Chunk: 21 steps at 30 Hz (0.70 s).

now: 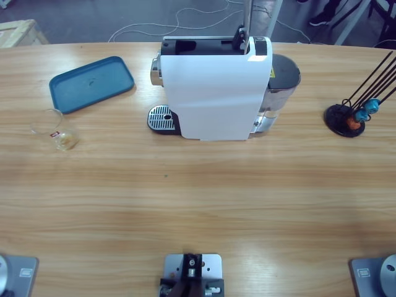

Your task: Pour coffee

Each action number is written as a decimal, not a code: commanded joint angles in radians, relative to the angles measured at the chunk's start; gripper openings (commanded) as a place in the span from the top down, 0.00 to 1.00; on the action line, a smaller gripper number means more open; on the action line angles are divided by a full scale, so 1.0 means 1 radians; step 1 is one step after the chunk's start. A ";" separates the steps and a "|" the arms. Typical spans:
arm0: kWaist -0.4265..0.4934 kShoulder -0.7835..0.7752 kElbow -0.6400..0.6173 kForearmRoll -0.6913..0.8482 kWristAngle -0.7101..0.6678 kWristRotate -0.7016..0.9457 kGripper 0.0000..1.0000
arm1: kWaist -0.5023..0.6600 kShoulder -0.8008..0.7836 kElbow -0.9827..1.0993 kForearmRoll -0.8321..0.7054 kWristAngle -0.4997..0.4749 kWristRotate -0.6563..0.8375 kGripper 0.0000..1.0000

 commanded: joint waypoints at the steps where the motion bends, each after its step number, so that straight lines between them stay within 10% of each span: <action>1: 0.102 -0.056 0.033 -0.011 -0.008 0.151 0.00 | 0.009 0.218 -0.121 0.052 -0.124 -0.023 1.00; 21: 0.186 -0.130 0.180 -0.169 -0.106 0.166 0.00 | -0.121 0.307 -0.116 0.085 -0.059 -0.153 1.00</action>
